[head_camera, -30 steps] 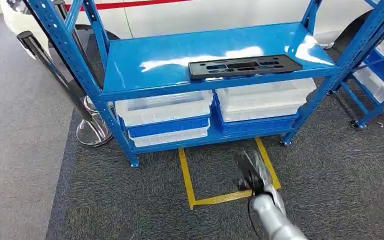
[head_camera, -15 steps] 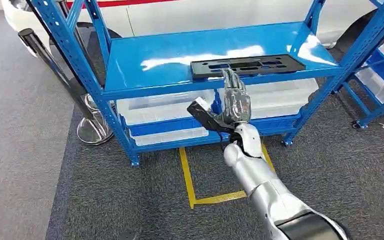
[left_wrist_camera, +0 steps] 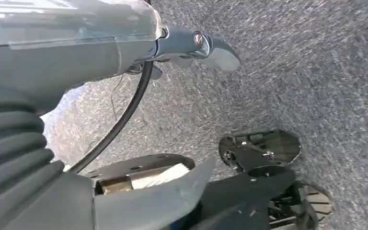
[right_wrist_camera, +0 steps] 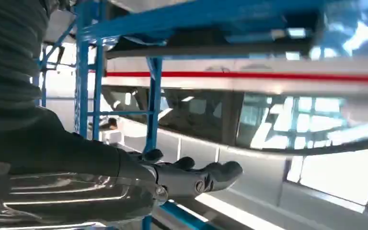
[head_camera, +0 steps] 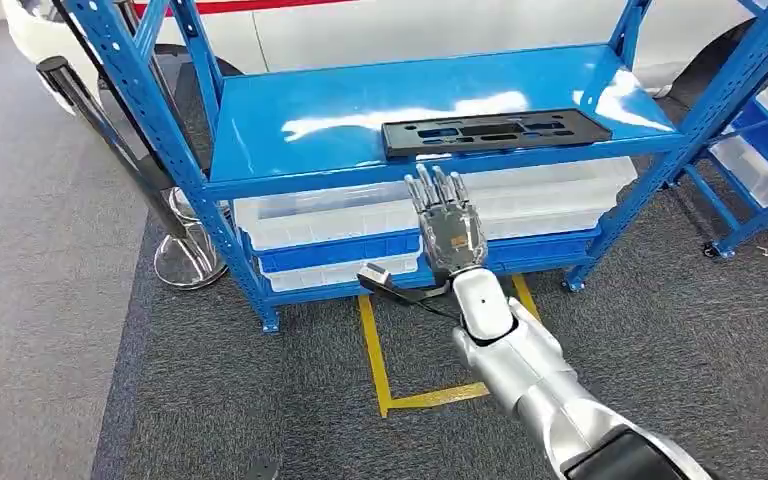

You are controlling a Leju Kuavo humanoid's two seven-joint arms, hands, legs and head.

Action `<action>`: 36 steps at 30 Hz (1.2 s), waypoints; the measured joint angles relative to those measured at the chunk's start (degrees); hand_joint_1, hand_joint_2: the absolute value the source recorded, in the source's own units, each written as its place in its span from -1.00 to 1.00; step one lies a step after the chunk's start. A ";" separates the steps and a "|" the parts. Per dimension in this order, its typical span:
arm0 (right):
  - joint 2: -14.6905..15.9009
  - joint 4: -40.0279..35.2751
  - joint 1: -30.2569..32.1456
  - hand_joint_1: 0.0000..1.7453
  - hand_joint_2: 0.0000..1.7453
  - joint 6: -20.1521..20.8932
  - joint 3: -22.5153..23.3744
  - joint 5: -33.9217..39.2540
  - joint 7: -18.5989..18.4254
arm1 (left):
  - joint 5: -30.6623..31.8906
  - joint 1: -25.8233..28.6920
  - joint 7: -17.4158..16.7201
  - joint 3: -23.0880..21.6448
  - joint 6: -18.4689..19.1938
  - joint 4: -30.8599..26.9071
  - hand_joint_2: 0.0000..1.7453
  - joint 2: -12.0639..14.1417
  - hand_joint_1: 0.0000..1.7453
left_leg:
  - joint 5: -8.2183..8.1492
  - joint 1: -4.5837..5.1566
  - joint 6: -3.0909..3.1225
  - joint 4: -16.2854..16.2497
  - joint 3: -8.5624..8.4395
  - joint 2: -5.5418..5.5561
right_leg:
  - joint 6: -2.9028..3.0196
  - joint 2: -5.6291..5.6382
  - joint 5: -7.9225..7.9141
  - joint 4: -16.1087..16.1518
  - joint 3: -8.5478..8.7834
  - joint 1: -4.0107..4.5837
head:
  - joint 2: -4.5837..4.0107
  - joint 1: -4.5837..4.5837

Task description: Take the parts from the cabinet and place them on the table.

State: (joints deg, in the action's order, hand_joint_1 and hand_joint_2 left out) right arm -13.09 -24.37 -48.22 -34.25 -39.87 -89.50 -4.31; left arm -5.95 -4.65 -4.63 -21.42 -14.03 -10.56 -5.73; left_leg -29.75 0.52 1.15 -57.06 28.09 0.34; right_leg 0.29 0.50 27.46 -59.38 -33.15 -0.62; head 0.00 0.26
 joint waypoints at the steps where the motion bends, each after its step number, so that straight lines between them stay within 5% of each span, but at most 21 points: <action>1: 0.92 0.70 -0.09 -1.00 1.00 0.52 -0.74 0.11 -0.55 | -0.02 -0.02 0.09 -0.02 0.00 0.00 -1.00 0.00 -1.00 | 0.00 0.00 0.00 -0.02 0.02 0.01 | 0.00 -0.06 0.00 0.00 0.00 0.00 | 0.00 0.02; 6: 4.23 3.43 -0.72 -1.00 1.00 2.33 -2.10 0.85 -3.89 | -0.02 0.12 0.02 -0.11 0.00 0.02 -1.00 0.00 -1.00 | 0.00 0.00 0.00 -0.06 0.04 0.03 | 0.00 -0.06 0.00 0.00 0.00 -0.01 | 0.00 0.00; 15: 7.10 5.53 -1.33 -1.00 1.00 3.32 -2.09 3.89 -3.95 | -0.37 0.72 -0.92 -0.17 -0.20 0.13 -1.00 0.04 -1.00 | -0.01 0.00 0.02 -0.06 0.05 0.02 | 0.00 -0.05 0.00 0.00 -0.02 -0.01 | 0.00 0.00; 21: 7.36 5.72 -1.59 -1.00 1.00 -3.05 -0.94 5.57 -4.00 | -0.11 0.67 -0.63 -0.17 -0.33 0.13 -1.00 0.07 -1.00 | -0.01 0.00 0.02 -0.06 0.04 0.02 | 0.00 -0.04 0.00 0.00 -0.01 -0.01 | 0.00 0.00; 26: 7.25 4.56 -1.71 -1.00 1.00 -5.08 -0.70 3.63 -2.68 | 0.59 0.64 -0.31 -0.35 -0.31 0.13 -1.00 0.24 -1.00 | -0.04 0.35 0.49 -0.43 0.45 0.05 | -0.72 -0.04 -0.45 0.47 -0.10 -0.24 | 0.00 -0.02; 28: 6.82 3.39 -1.66 -1.00 1.00 -5.25 -0.70 2.82 -2.23 | 0.87 0.56 -0.26 -0.46 -0.33 0.13 -1.00 0.17 -1.00 | 0.99 -0.56 1.35 1.75 -0.83 -0.35 | -1.07 -0.14 -0.05 0.31 0.07 0.02 | 0.00 0.02; 29: 6.71 3.21 -1.81 -1.00 1.00 -5.53 -0.70 2.45 -1.96 | 1.07 0.43 -0.20 -0.50 -0.33 0.13 -1.00 0.20 -1.00 | 1.20 -0.61 1.72 2.34 -1.11 -0.30 | -1.12 -0.16 1.12 -2.02 -1.09 0.19 | 0.00 0.15; 32: 6.16 2.69 -1.01 -1.00 1.00 -5.60 -0.70 1.75 -1.53 | 1.16 0.29 -0.18 -0.76 -0.33 0.13 -1.00 0.15 -1.00 | 0.89 -0.64 1.87 2.22 -1.24 -0.30 | -1.55 -0.18 5.31 -15.02 -8.60 -0.22 | 0.00 0.20; 34: 5.92 2.64 -0.41 -1.00 1.00 -5.62 -0.70 1.46 -1.40 | 1.20 0.47 -0.18 -0.96 -0.33 0.13 -1.00 0.15 -1.00 | 0.14 -0.74 1.56 2.00 -1.79 0.06 | -1.81 -0.21 2.85 -15.66 -10.38 -0.54 | 0.00 0.20; 36: 5.79 2.34 -0.32 -1.00 1.00 -5.62 -0.70 1.25 -1.18 | 1.27 0.57 -0.18 -1.07 -0.33 0.13 -1.00 0.15 -1.00 | -1.15 -0.93 1.01 1.61 -3.09 0.18 | -1.92 -0.30 -3.86 -7.18 -7.27 -0.84 | 0.00 0.22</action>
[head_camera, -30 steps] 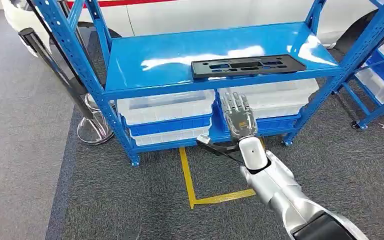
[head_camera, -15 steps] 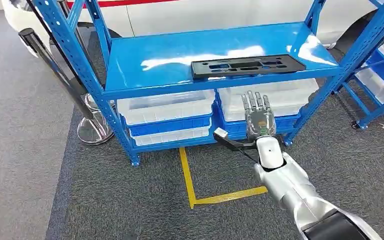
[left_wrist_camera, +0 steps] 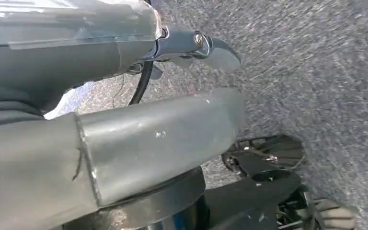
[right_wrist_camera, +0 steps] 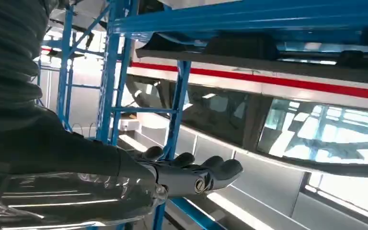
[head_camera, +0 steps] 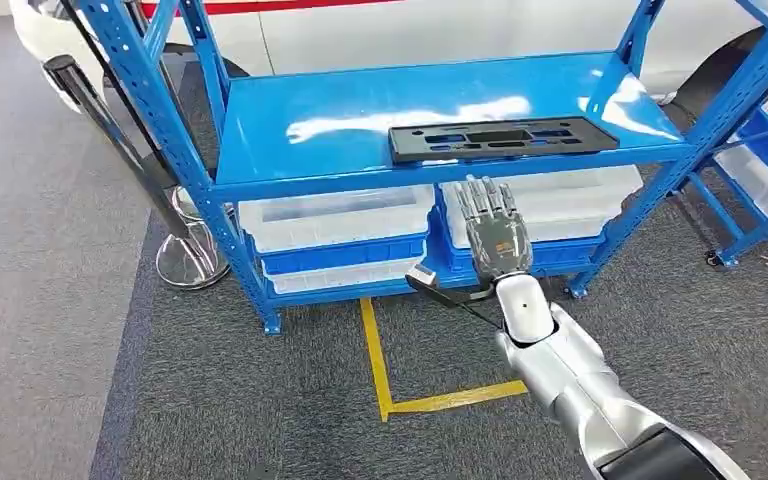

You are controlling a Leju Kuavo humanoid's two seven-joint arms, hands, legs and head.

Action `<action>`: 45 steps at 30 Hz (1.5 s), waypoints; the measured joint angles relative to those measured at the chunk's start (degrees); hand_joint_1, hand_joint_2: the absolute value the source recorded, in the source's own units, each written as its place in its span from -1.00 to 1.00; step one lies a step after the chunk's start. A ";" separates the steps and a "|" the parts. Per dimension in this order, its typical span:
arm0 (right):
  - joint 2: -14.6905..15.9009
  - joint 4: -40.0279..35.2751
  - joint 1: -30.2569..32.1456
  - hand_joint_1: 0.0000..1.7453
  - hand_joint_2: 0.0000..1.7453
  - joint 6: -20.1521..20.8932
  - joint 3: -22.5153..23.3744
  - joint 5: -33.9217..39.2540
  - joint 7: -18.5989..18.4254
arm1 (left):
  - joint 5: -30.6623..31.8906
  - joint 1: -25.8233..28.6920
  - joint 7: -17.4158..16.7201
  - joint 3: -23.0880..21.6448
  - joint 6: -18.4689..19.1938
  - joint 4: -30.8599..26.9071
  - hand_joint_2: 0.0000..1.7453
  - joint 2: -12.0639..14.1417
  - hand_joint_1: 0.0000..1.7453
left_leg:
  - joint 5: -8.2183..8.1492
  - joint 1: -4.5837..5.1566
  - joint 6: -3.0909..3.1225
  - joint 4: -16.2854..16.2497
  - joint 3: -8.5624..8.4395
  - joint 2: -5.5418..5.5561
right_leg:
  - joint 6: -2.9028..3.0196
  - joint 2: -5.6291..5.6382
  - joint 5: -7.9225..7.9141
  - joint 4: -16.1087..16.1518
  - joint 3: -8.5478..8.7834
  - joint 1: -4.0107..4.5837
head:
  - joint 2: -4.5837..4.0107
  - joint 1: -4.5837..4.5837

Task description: Take the parts from the cabinet and place them on the table.

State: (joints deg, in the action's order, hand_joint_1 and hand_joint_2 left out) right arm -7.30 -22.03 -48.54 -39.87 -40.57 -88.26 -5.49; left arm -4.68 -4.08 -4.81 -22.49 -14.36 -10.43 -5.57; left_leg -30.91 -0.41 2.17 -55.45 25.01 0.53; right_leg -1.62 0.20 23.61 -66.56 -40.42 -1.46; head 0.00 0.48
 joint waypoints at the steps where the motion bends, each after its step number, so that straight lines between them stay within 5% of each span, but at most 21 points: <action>1: -0.13 -0.09 0.05 -1.00 1.00 0.00 0.00 -0.02 0.40 | 0.00 -0.01 0.00 -0.04 0.00 0.00 -1.00 0.00 -1.00 | -0.93 -0.08 -0.45 -0.37 -0.58 0.05 | 0.03 -0.17 -1.73 4.18 1.52 0.04 | 0.00 -0.02; 8: -0.15 -0.09 0.15 -1.00 1.00 0.00 0.00 -0.02 0.50 | 0.00 0.02 0.00 -0.04 0.00 0.02 -1.00 0.02 -1.00 | -1.12 -0.09 -0.59 -0.29 -0.29 0.06 | 0.08 -0.14 -1.00 3.79 1.64 0.16 | 0.00 -0.09; 9: -0.83 -0.20 0.46 -1.00 1.00 -0.07 -0.02 -0.15 1.03 | 0.05 -0.53 0.00 -0.22 -0.02 0.15 -1.00 0.07 -1.00 | -1.77 0.12 -1.57 -0.79 0.39 -0.20 | 1.56 0.05 1.40 5.56 2.30 0.75 | 0.00 -0.04; 10: -1.60 -0.61 0.58 -1.00 1.00 -0.13 -0.02 -0.11 1.20 | 0.09 -0.51 -0.04 -0.26 -0.15 0.15 -1.00 0.09 -1.00 | -4.18 -0.13 -2.33 -5.90 2.70 -0.31 | 3.00 0.34 2.57 6.64 3.85 0.44 | 0.00 -0.44; 11: -1.64 -0.55 1.58 -1.00 1.00 -0.11 -0.02 -0.18 1.53 | 0.09 -0.47 -0.02 -0.26 -0.17 0.17 -1.00 0.09 -1.00 | -7.93 -0.09 -2.00 -17.09 9.28 -0.28 | 3.14 0.20 3.53 7.59 6.04 0.64 | 0.00 -0.39; 12: -1.64 -0.41 2.32 -1.00 1.00 -0.11 -0.02 -0.26 1.55 | 0.09 -0.32 -0.02 -0.26 -0.17 0.18 -1.00 0.09 -1.00 | -7.56 -0.06 -1.94 -19.89 11.58 -0.28 | 3.13 0.19 4.10 7.80 7.04 0.70 | 0.00 -0.39; 14: -1.86 -0.39 3.03 -1.00 1.00 -0.11 -0.02 -0.68 1.68 | 0.11 0.04 -0.02 -0.26 -0.20 0.22 -1.00 0.09 -1.00 | -1.31 -0.06 -1.90 -17.13 13.03 -0.29 | 3.12 0.39 5.38 7.84 8.89 0.73 | 0.00 -0.39; 16: -2.47 -0.72 2.66 -1.00 1.00 -0.13 -0.02 -0.92 1.79 | 0.22 0.07 -0.02 -0.26 -0.20 0.22 -1.00 0.09 -1.00 | 7.58 -0.06 -1.45 -7.36 11.88 -0.30 | 2.87 0.72 6.71 7.87 10.80 0.73 | 0.00 -0.39; 18: -2.88 -0.89 2.61 -1.00 1.00 -0.22 -0.04 -1.00 1.90 | 0.29 0.35 -0.09 -0.26 -0.20 0.68 -1.00 0.17 -1.00 | 8.34 0.83 -0.88 -7.41 11.59 -0.22 | 2.27 0.86 6.98 8.56 11.34 0.75 | 0.00 -0.30; 21: -3.21 -1.40 2.69 -1.00 1.00 -0.31 -0.04 -1.09 1.95 | 0.46 -0.21 -0.13 -0.31 -0.22 0.68 -1.00 0.17 -1.00 | 7.58 1.04 -0.36 -5.74 10.50 -0.45 | 1.61 0.66 6.69 9.49 11.98 0.73 | 0.00 -0.33; 22: -3.32 -1.94 2.57 -1.00 1.00 -0.33 -0.04 -1.07 1.90 | 0.48 -0.20 -0.13 -0.31 -0.22 0.68 -1.00 0.18 -1.00 | 6.93 0.32 -0.06 -3.34 8.54 -0.47 | 1.37 0.68 6.97 9.27 11.70 0.89 | 0.02 -0.41; 23: -3.32 -2.19 2.15 -1.00 1.00 -0.35 -0.04 -1.05 1.86 | 0.53 -0.22 -0.11 -0.31 -0.22 0.68 -1.00 0.26 -1.00 | 4.56 0.15 -0.29 0.55 6.09 0.07 | 1.10 0.43 7.11 7.00 10.50 0.78 | 0.00 -0.08; 27: -3.21 -1.97 3.25 -1.00 1.00 -0.28 -0.07 -0.79 1.51 | 0.48 0.14 -0.13 -0.31 0.00 0.70 -1.00 0.26 -1.00 | 3.26 0.14 0.56 0.63 4.03 0.34 | -0.07 0.04 11.21 -6.98 1.19 0.51 | 0.00 0.22; 29: -3.21 -1.79 3.71 -1.00 1.00 -0.28 -0.07 -0.68 1.25 | 0.48 0.64 -0.20 -0.31 -0.02 0.70 -1.00 0.26 -1.00 | 2.08 0.21 0.45 0.55 2.57 0.54 | 0.35 0.03 6.96 -5.03 -0.25 0.59 | 0.00 0.24; 31: -2.56 -1.75 3.17 -1.00 1.00 -0.28 -0.02 -0.11 0.22 | 0.50 0.74 -0.20 -0.31 0.00 0.70 -1.00 0.26 -1.00 | 0.73 0.40 0.19 0.55 0.83 0.66 | 1.45 0.03 -1.49 5.28 1.83 1.06 | 0.00 0.24; 36: -0.74 -0.87 2.30 -1.00 1.00 -0.28 0.90 1.29 -1.71 | 0.44 0.37 -0.20 -0.31 0.07 0.72 -1.00 0.15 -1.00 | -0.09 -0.22 -1.25 1.62 0.05 0.18 | 3.06 -0.48 -0.86 7.39 2.91 2.61 | 0.00 0.13; 37: 0.02 -0.87 1.99 -1.00 1.00 -0.31 1.55 1.75 -2.19 | 0.42 0.27 -0.15 -0.31 -0.04 0.72 -1.00 0.11 -1.00 | 0.05 0.39 -1.43 1.62 -0.46 0.26 | 3.41 -0.71 -0.54 8.97 4.38 1.75 | 0.00 0.02; 39: 1.47 -0.68 1.83 -1.00 1.00 -0.31 2.76 2.36 -2.80 | 0.33 0.49 -0.11 -0.31 -0.24 0.72 -1.00 0.15 -1.00 | -0.85 0.29 -1.29 -4.02 2.26 -0.04 | 3.48 -0.25 0.42 12.10 7.24 1.14 | 0.00 -0.50; 42: 3.54 0.20 2.49 -1.00 1.00 -0.26 3.76 2.43 -2.71 | 0.26 0.72 -0.11 -0.28 -0.24 0.79 -1.00 0.15 -1.00 | -5.67 0.09 -1.93 -15.41 8.76 -0.08 | 3.30 -0.39 1.51 13.13 9.88 0.84 | 0.00 -0.50; 43: 3.85 0.37 2.50 -1.00 1.00 -0.28 4.09 2.58 -2.71 | 0.22 0.86 -0.13 -0.28 -0.24 0.81 -1.00 0.15 -1.00 | -5.24 0.01 -2.30 -16.17 10.21 -0.08 | 3.13 -0.30 1.98 13.04 10.38 0.71 | 0.00 -0.52; 45: 4.22 0.44 2.22 -1.00 1.00 -0.28 4.83 2.78 -2.71 | 0.13 1.19 -0.13 -0.28 -0.24 0.81 -1.00 0.18 -1.00 | 1.24 -0.55 -3.11 -10.69 10.39 -0.14 | 2.64 0.04 2.99 12.84 11.51 0.37 | 0.00 -0.50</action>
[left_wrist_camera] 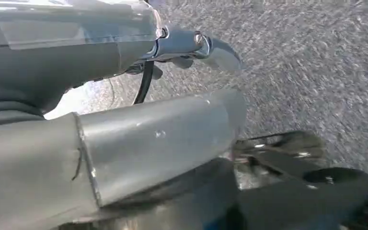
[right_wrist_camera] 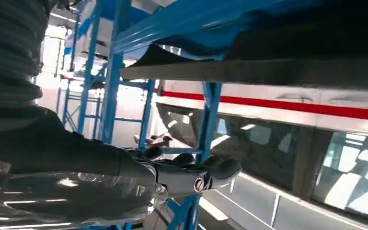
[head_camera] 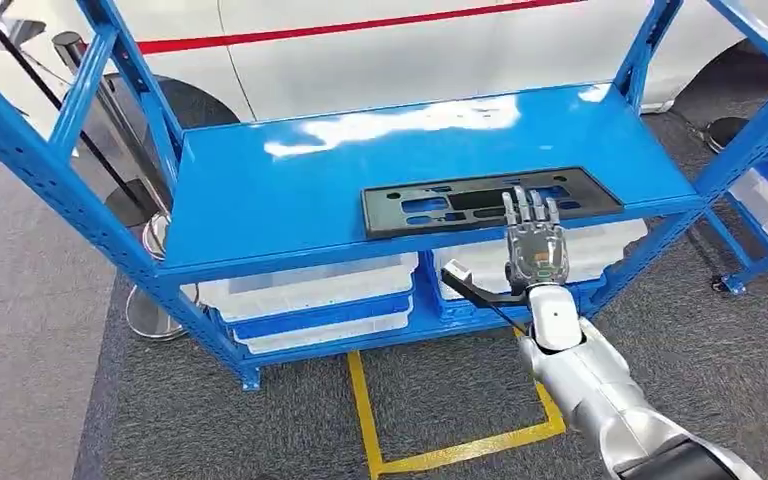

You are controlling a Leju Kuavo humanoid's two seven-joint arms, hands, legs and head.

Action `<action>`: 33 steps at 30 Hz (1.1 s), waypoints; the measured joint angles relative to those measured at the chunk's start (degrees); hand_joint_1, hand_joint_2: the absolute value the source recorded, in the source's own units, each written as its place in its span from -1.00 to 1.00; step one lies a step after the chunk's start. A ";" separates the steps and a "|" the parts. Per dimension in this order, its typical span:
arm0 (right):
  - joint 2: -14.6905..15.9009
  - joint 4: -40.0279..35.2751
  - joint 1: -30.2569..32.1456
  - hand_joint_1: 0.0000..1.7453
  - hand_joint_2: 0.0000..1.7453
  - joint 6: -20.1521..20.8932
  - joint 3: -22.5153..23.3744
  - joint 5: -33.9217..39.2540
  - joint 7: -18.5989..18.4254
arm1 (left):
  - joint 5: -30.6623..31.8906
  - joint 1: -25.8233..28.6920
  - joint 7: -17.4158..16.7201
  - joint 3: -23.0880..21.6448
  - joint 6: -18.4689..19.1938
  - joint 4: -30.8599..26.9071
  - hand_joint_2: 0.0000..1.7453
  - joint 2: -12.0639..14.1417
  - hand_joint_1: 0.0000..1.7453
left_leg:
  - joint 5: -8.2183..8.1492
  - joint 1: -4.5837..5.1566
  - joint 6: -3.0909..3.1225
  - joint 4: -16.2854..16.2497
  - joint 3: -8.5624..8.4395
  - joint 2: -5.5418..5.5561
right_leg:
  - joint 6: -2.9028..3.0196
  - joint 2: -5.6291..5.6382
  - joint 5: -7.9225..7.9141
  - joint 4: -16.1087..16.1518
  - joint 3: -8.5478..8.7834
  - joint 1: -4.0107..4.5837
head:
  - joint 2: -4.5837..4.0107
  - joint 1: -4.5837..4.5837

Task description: Take the parts from the cabinet and place them on the table.

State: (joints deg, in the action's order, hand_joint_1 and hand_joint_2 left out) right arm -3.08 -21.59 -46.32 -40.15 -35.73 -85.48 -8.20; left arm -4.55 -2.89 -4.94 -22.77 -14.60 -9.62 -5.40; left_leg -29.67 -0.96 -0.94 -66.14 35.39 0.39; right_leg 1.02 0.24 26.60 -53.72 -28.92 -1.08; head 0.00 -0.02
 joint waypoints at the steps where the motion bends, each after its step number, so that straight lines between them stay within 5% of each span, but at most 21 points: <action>1: 0.11 0.00 -0.28 -1.00 1.00 0.00 0.24 0.04 0.00 | 0.00 0.00 0.00 0.00 0.00 0.00 -1.00 0.09 -1.00 | 4.64 -0.29 -0.47 4.82 -0.81 -0.04 | -0.34 0.10 0.47 -0.12 0.51 -0.21 | 0.00 -0.02; 2: 0.19 0.00 -0.46 -1.00 1.00 0.00 0.41 0.24 0.00 | -0.02 0.09 0.02 0.00 0.00 0.00 -1.00 0.09 -1.00 | 7.76 -0.52 -0.86 8.65 -1.33 -0.05 | -0.77 0.10 1.00 -0.28 0.89 -0.33 | 0.00 0.02; 3: 0.35 0.09 -0.57 -1.00 1.00 0.00 0.50 0.44 0.00 | -0.09 0.21 0.04 0.00 0.04 0.07 -1.00 0.09 -1.00 | 6.45 0.19 -0.70 7.86 -0.79 -0.07 | -0.99 0.26 1.00 -0.18 1.00 -0.38 | 0.00 -0.11; 4: 0.37 0.11 -0.66 -1.00 1.00 0.02 0.57 0.46 0.02 | -0.11 -0.13 0.15 0.00 0.02 0.04 -1.00 0.11 -1.00 | 5.86 0.47 -0.05 10.53 -1.90 -0.27 | -1.51 0.21 1.34 -0.56 0.53 -0.18 | 0.00 -0.31; 5: 0.46 0.11 -0.56 -1.00 1.00 0.00 0.79 0.46 0.11 | -0.11 -0.42 0.26 0.00 0.04 0.07 -1.00 0.13 -1.00 | 5.48 0.43 0.89 9.91 -1.67 -0.23 | -2.00 0.16 1.79 -1.01 0.42 -0.15 | 0.00 -0.13; 8: 0.57 0.00 -1.08 -1.00 1.00 -0.04 0.98 0.46 0.13 | -0.22 -0.19 0.26 0.00 0.02 0.07 -1.00 0.13 -1.00 | 4.94 0.35 2.30 10.18 -2.29 -0.20 | -3.03 -0.05 3.26 -1.87 0.32 -0.43 | 0.00 -0.18; 10: 0.59 -0.04 -1.47 -1.00 1.00 -0.02 1.22 0.46 0.31 | -0.20 -0.56 0.44 0.00 0.02 0.04 -1.00 0.17 -1.00 | 4.41 0.44 3.15 10.18 -2.77 -0.16 | -3.12 -0.18 6.01 -9.44 -3.56 -0.35 | 0.00 -0.15; 12: 0.72 -0.04 -1.00 -1.00 1.00 0.00 1.33 0.46 0.57 | -0.22 -0.63 0.59 0.00 0.07 0.07 -1.00 0.17 -1.00 | 3.81 0.72 3.68 10.17 -3.42 -0.06 | -3.28 -0.17 8.98 -19.68 -9.84 -0.19 | 0.00 -0.11; 13: 0.72 -0.07 -0.67 -1.00 1.00 0.00 1.40 0.35 0.83 | -0.22 -0.62 0.59 0.00 0.07 0.07 -1.00 0.17 -1.00 | 3.45 0.87 3.74 10.09 -3.87 0.08 | -3.19 -0.18 8.72 -22.09 -11.89 -0.19 | 0.00 -0.13; 14: 0.72 -0.20 -0.34 -1.00 1.00 -0.02 1.49 0.09 1.16 | -0.24 -0.44 0.59 0.00 0.07 0.07 -1.00 0.15 -1.00 | 2.97 1.01 3.76 10.06 -4.50 0.17 | -2.92 -0.18 6.67 -21.51 -12.60 -0.15 | 0.00 -0.13; 17: 0.72 -0.94 -0.19 -1.00 1.00 -0.02 1.59 -0.50 1.99 | -0.26 -0.39 0.59 0.00 0.04 0.07 -1.00 0.17 -1.00 | 1.40 1.47 3.62 9.99 -6.68 0.29 | -1.33 -0.17 -3.97 -8.09 -8.84 0.51 | 0.00 -0.11; 21: 0.46 -0.98 -0.02 -1.00 1.00 0.00 1.59 -1.14 3.48 | -0.28 -0.78 0.61 0.02 0.07 0.05 -1.00 0.11 -1.00 | 0.54 1.55 2.50 10.00 -6.76 0.48 | -0.16 -0.23 -2.14 -5.23 -7.06 1.24 | 0.00 -0.26; 24: 0.09 -1.03 -0.06 -1.00 1.00 0.00 1.59 -1.40 4.11 | -0.28 -0.80 0.70 0.02 0.02 0.04 -1.00 0.24 -1.00 | -1.25 1.69 1.41 7.99 -6.18 0.02 | 0.25 -0.09 -1.79 -3.63 -5.76 0.26 | 0.00 -0.35; 27: -0.48 -0.61 0.06 -1.00 1.00 1.03 1.57 -1.55 5.51 | -0.39 -1.00 1.14 0.02 0.13 0.07 -1.00 0.24 -1.00 | -5.98 1.00 0.66 -5.59 1.70 0.01 | 0.64 -0.14 -1.32 -3.63 -5.19 0.28 | 0.00 -0.55; 28: -0.63 -0.29 0.31 -1.00 1.00 1.49 1.57 -1.57 5.72 | -0.74 -0.98 1.66 0.02 0.39 0.07 -1.00 0.24 -1.00 | -6.07 0.88 0.46 -8.48 3.89 0.00 | 0.60 -0.12 -1.06 -3.65 -4.94 0.29 | 0.00 -0.52; 30: -0.79 0.17 0.78 -0.98 1.00 1.99 1.57 -1.22 6.25 | -1.05 -0.77 2.45 0.07 0.63 0.04 -1.00 0.24 -1.00 | -1.70 0.73 0.28 -5.96 4.39 -0.03 | 0.46 -0.09 -0.39 -3.70 -4.00 0.27 | 0.00 -0.57; 31: -0.79 0.31 0.77 0.94 1.00 2.08 1.57 -1.03 6.36 | -1.09 -0.73 2.60 0.07 0.63 0.07 -1.00 0.24 -1.00 | 1.59 0.70 0.38 -1.52 2.90 -0.04 | 0.38 -0.08 -0.06 -3.75 -3.47 0.27 | 0.00 -0.52; 32: -0.79 0.37 0.69 1.00 1.00 2.23 1.57 -0.88 6.58 | -1.18 -0.75 2.67 0.09 0.63 0.07 -1.00 0.24 -1.00 | 5.11 0.71 0.65 4.08 0.81 -0.05 | 0.20 -0.08 0.35 -3.80 -2.90 0.27 | 0.00 -0.55; 33: -0.79 0.44 0.65 1.00 1.00 2.73 1.57 -0.70 6.93 | -1.31 -0.73 2.73 0.09 0.63 0.07 -1.00 0.26 -1.00 | 5.89 0.83 1.12 7.24 -0.51 -0.06 | -0.02 -0.10 0.66 -3.79 -2.70 0.22 | 0.00 -0.46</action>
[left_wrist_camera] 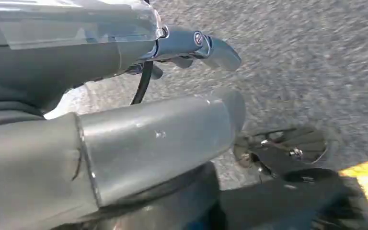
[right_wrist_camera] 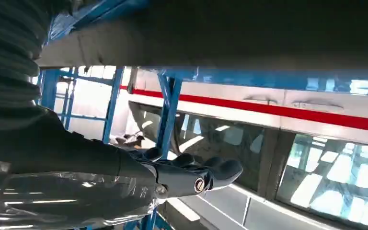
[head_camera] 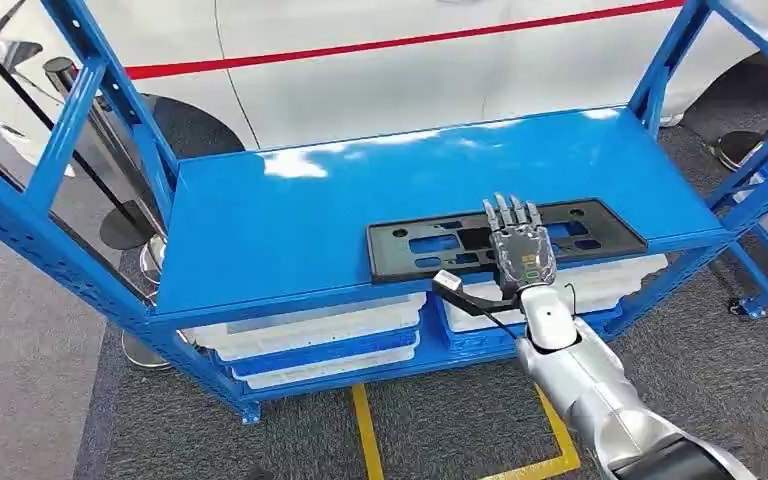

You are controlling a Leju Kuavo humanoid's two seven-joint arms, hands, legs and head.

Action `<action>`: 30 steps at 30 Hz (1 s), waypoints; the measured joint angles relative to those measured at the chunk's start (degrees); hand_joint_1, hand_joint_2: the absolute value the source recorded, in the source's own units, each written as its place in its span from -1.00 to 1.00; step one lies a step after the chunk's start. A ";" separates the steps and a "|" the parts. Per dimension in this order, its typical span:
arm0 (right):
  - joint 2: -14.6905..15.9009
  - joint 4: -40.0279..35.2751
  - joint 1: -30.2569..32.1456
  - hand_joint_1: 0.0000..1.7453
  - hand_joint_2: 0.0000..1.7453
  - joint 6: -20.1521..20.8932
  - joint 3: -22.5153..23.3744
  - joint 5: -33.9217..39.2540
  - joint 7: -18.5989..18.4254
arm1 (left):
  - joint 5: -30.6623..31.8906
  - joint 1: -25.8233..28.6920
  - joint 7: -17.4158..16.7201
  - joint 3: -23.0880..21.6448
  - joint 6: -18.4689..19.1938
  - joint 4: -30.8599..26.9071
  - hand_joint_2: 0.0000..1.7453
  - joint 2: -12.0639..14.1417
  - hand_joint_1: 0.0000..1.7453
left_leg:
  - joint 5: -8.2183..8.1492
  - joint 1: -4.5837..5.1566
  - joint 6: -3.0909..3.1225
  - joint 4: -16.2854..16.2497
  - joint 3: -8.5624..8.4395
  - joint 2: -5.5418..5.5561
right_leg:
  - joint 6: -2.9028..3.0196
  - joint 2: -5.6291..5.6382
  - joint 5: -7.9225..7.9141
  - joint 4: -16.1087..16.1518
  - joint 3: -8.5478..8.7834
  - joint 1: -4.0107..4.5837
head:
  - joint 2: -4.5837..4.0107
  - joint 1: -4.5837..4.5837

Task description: Take the parts from the cabinet and place them on the table.

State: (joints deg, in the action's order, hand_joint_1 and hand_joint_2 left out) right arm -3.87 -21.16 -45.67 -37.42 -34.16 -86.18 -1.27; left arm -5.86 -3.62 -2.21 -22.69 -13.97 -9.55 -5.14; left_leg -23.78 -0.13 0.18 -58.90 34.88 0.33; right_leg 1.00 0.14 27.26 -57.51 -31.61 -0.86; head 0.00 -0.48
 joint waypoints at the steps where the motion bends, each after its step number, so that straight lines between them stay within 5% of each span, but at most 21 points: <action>1: 0.00 0.20 -0.24 1.00 1.00 0.85 0.00 0.22 0.61 | -0.13 0.00 0.04 0.06 -0.07 0.00 -1.00 0.02 -1.00 | -0.14 0.41 0.27 0.56 -0.26 0.04 | -0.32 0.07 0.10 -0.23 -0.28 0.45 | 0.00 0.00; 9: 0.00 0.76 -0.27 1.00 1.00 2.27 0.00 0.92 1.88 | -0.50 0.03 0.39 0.28 -0.46 0.00 -1.00 -0.04 -1.00 | -0.79 0.47 0.55 1.65 -0.45 0.18 | -0.24 -0.09 0.05 -0.10 -0.58 0.33 | 0.00 0.02; 17: 0.02 1.01 -0.27 1.00 1.00 2.29 0.00 0.92 1.92 | -0.50 0.01 0.39 0.42 -0.46 0.00 -1.00 -0.04 -1.00 | -0.87 0.54 0.76 1.43 -0.43 0.15 | -1.02 -0.07 0.06 -0.07 -0.56 0.22 | 0.00 0.02; 30: 0.04 1.09 -0.32 1.00 1.00 2.07 0.00 1.09 1.77 | -0.65 0.03 0.41 0.48 -0.66 -0.02 -1.00 -0.06 -1.00 | -0.85 0.43 0.76 1.43 -0.46 0.13 | -0.99 -0.07 0.09 -0.18 -0.60 0.33 | 0.00 0.02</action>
State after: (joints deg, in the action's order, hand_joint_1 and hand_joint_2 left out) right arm -3.82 -20.06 -45.98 -35.34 -34.16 -85.09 0.50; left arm -6.51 -3.59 -1.79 -22.21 -14.62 -9.57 -5.20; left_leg -24.63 0.30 0.94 -57.47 34.42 0.47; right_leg 0.01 0.08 27.35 -57.69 -32.21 -0.54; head 0.00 -0.46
